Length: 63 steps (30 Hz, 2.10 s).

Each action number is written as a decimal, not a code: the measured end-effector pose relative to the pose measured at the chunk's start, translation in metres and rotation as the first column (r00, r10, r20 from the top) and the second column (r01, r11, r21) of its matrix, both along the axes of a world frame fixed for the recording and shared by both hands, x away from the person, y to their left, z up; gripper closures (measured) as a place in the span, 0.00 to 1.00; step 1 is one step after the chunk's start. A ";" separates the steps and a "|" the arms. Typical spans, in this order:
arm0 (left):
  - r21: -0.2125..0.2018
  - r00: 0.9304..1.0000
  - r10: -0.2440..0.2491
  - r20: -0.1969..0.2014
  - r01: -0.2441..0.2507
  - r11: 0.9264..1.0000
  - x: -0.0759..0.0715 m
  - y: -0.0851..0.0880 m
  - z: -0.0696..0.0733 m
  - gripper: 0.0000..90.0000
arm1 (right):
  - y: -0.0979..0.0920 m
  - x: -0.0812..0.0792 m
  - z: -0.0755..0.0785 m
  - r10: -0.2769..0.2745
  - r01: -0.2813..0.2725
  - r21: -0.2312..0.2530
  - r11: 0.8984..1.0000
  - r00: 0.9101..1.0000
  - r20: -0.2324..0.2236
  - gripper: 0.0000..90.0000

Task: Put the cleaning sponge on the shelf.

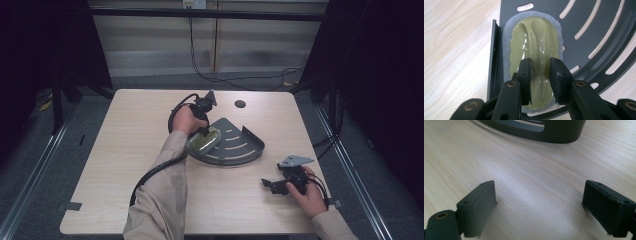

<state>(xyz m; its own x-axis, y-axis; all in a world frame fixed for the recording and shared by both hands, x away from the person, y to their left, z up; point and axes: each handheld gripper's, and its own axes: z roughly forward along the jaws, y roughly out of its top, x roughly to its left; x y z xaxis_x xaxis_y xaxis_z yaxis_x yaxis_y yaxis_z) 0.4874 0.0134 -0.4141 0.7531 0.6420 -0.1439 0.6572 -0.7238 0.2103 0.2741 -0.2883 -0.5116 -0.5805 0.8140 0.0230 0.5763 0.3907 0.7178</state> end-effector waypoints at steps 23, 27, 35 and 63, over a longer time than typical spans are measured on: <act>-0.003 1.000 0.024 0.018 -0.024 1.000 -0.002 0.009 0.009 0.68 | 0.000 0.000 0.000 0.000 0.000 -0.001 1.000 1.000 0.001 0.12; -0.005 0.999 0.027 0.019 -0.027 1.000 -0.003 0.010 0.011 0.63 | 0.000 0.000 0.000 0.001 -0.001 -0.001 1.000 1.000 0.002 0.12; -0.010 0.998 0.046 0.035 -0.046 0.999 -0.006 0.016 0.015 0.53 | 0.000 0.000 0.000 0.001 -0.001 -0.001 1.000 1.000 0.001 0.12; -0.055 0.990 0.116 0.075 -0.112 0.992 -0.023 0.047 0.032 0.24 | 0.000 0.000 0.000 0.000 0.000 -0.001 1.000 1.000 0.000 0.12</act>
<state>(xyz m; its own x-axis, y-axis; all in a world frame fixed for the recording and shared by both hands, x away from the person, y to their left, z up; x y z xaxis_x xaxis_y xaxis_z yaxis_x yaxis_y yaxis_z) 0.4641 0.0605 -0.3817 0.6854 0.7179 -0.1221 0.7151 -0.6319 0.2989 0.2741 -0.2884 -0.5117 -0.5808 0.8138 0.0219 0.5759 0.3917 0.7176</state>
